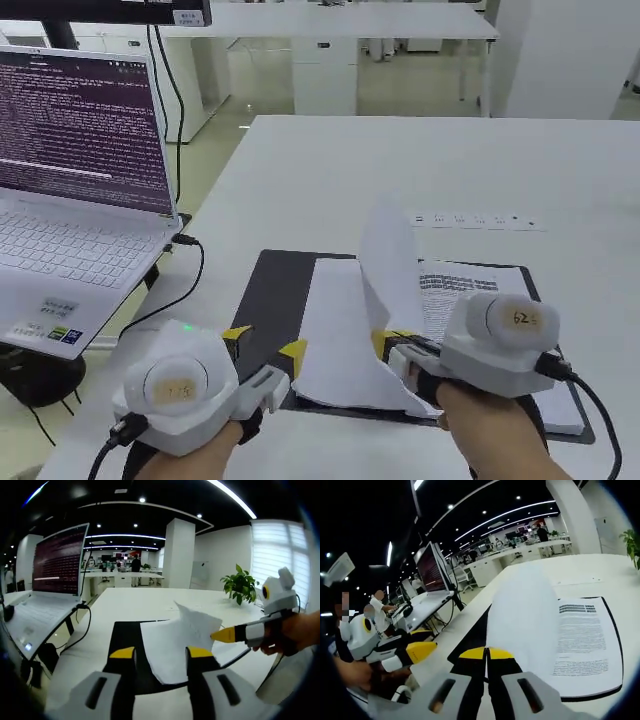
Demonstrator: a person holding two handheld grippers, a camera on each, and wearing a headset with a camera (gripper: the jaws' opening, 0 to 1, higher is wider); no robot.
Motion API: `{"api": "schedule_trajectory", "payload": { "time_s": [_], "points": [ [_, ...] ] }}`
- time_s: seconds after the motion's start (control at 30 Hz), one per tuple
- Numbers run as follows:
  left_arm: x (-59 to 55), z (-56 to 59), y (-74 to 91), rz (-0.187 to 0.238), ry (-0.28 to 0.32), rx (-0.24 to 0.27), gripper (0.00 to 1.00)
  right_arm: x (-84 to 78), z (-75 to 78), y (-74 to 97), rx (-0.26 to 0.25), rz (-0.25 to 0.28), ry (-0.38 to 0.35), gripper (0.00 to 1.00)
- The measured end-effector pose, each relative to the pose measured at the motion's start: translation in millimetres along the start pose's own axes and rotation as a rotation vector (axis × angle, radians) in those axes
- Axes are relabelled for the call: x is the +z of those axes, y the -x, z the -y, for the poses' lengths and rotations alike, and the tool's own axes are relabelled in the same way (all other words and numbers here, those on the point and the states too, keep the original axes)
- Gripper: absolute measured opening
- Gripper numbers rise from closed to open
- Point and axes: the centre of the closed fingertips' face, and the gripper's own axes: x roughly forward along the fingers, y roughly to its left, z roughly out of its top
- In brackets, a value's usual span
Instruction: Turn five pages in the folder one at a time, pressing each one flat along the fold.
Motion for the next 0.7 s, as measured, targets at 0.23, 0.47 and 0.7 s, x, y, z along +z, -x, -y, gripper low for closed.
{"api": "schedule_trajectory", "payload": {
  "time_s": [0.23,0.47,0.7],
  "points": [
    [-4.5,-11.9,5.8,-0.010,0.020,0.027,0.37,-24.8,-9.4,-25.5,0.019,-0.081,0.029,0.00],
    [-8.2,-22.7,11.2,-0.018,0.041,0.055,0.36,-50.2,-8.9,-45.1,0.021,-0.154,0.036,0.00],
    [-15.6,-27.7,14.4,-0.036,0.056,0.072,0.36,-74.2,-3.6,-64.3,0.010,-0.213,0.028,0.00]
  ]
}}
